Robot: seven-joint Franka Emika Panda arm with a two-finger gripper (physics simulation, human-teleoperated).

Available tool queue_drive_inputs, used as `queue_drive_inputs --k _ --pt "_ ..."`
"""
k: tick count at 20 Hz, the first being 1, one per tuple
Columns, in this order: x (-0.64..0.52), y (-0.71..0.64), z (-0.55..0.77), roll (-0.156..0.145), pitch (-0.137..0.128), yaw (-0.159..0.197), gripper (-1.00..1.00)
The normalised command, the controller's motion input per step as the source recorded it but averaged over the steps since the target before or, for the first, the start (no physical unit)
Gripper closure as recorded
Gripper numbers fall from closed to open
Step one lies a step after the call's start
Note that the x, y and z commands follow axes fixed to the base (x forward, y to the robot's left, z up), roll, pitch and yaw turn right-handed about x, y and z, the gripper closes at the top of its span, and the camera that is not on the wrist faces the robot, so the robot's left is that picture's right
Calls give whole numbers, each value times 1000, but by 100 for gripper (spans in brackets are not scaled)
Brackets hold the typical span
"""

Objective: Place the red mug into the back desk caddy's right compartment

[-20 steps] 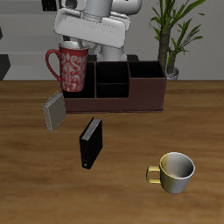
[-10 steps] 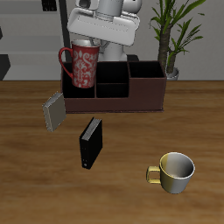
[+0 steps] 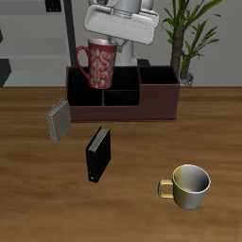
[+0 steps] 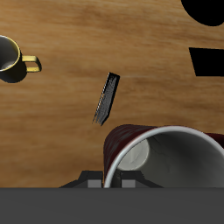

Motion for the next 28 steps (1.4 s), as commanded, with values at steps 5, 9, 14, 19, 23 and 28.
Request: queue_drive_inputs --k 5,9,14,19,23,28 --pt "-276 169 -51 4 1 21 100" --pt "-295 124 -12 -4 9 4 100" --pt "-231 127 -28 13 -7 26 100" --pt "-303 163 5 14 -11 15 100" --pt "-278 165 15 31 -10 22 100" --pt "-267 243 -19 43 -9 35 100"
